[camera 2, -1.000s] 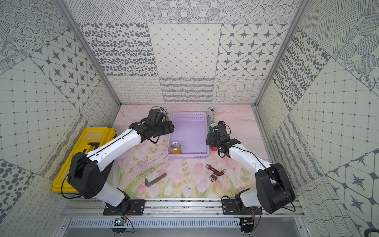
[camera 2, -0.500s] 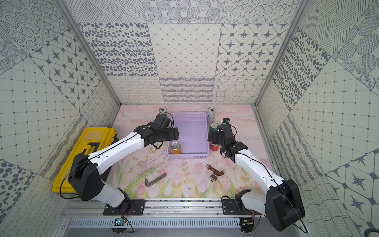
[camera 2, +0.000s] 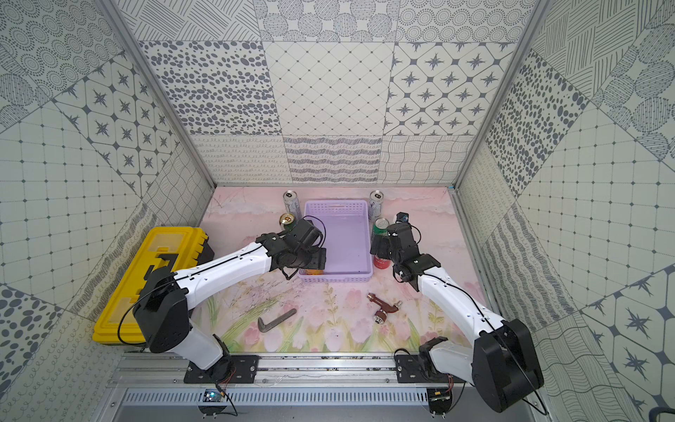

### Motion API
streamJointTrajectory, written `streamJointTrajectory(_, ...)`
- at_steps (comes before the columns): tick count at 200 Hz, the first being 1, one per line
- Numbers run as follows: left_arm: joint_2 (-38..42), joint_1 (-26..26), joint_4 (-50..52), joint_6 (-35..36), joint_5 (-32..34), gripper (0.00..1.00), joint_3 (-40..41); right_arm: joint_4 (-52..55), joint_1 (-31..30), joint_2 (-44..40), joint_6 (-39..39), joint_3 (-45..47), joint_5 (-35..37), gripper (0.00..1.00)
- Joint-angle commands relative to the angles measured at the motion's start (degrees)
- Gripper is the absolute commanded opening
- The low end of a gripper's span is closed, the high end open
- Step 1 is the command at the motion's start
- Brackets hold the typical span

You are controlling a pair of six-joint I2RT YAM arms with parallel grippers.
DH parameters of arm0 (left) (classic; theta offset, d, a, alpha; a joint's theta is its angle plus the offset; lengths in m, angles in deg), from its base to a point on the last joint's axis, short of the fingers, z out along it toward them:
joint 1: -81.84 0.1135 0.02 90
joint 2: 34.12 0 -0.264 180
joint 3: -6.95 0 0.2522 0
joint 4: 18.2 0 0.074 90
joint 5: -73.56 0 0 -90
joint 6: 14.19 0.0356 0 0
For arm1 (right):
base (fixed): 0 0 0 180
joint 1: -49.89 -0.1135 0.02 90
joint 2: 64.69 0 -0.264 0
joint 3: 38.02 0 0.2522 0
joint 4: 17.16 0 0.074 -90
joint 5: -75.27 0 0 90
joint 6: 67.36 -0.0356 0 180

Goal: Take out the drinks from the basket
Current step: Pick up the drink from the basket.

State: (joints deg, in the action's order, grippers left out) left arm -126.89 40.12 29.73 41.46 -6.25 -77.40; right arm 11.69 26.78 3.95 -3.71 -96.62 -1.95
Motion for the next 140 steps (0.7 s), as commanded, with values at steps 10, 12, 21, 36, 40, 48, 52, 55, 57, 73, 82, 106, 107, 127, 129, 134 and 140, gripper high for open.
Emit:
streamJointTrajectory(10,-1.44,-0.65,4.69,-0.78,0.79,0.82,0.06,-2.62,0.11,-1.76,0.31,0.63,0.94,0.97)
streamJointTrajectory(12,-1.51,-0.65,4.74,-0.80,0.86,0.82,0.09,-2.61,0.09,-1.76,0.28,0.63,0.89,0.97)
streamJointTrajectory(21,-1.71,-0.78,4.84,-0.95,0.83,0.82,0.25,-2.68,0.13,-1.68,0.32,0.63,0.98,0.97)
streamJointTrajectory(36,-1.95,-0.81,4.55,-1.14,0.40,0.80,0.45,-2.84,0.14,-1.58,0.25,0.74,0.94,0.97)
streamJointTrajectory(40,-2.05,-0.82,4.47,-1.20,0.35,0.79,0.45,-2.79,0.13,-1.50,0.25,0.77,0.94,0.97)
streamJointTrajectory(48,-2.28,-0.91,4.25,-1.20,0.27,0.77,0.45,-2.88,0.13,-1.45,0.25,0.78,0.85,0.97)
streamJointTrajectory(52,-2.31,-0.96,4.15,-1.24,0.11,0.76,0.45,-2.93,0.17,-1.45,0.25,0.79,0.89,0.97)
streamJointTrajectory(55,-2.40,-1.00,4.08,-1.25,0.10,0.75,0.45,-2.93,0.14,-1.49,0.25,0.79,0.85,0.97)
streamJointTrajectory(57,-2.48,-0.98,4.06,-1.25,0.09,0.75,0.45,-2.93,0.14,-1.49,0.25,0.78,0.85,0.97)
streamJointTrajectory(73,-2.85,-1.01,3.97,-1.27,-0.17,0.71,0.20,-2.91,0.12,-1.58,0.25,0.82,0.98,0.97)
streamJointTrajectory(82,-2.94,-1.05,3.97,-1.12,-0.26,0.68,0.03,-2.92,0.13,-1.58,0.25,0.89,0.94,0.97)
streamJointTrajectory(106,-2.68,-1.09,3.84,-0.90,-0.34,0.64,-0.66,-3.01,0.14,-1.49,0.20,0.92,0.89,0.97)
streamJointTrajectory(107,-2.68,-1.13,3.86,-0.90,-0.35,0.64,-0.72,-3.03,0.16,-1.49,0.18,0.91,0.87,0.97)
streamJointTrajectory(127,-2.33,-1.12,3.71,-0.80,-0.65,0.63,-1.28,-3.16,0.12,-1.49,0.16,0.89,0.74,0.97)
streamJointTrajectory(129,-2.33,-1.10,3.77,-0.78,-0.69,0.62,-1.35,-3.14,0.16,-1.49,0.16,0.89,0.71,0.97)
streamJointTrajectory(134,-2.24,-1.11,3.71,-0.73,-0.79,0.62,-1.51,-3.14,0.13,-1.49,0.16,0.92,0.67,0.97)
streamJointTrajectory(140,-2.16,-1.11,3.88,-0.65,-0.79,0.62,-1.70,-3.14,0.10,-1.49,0.16,0.98,0.69,0.97)
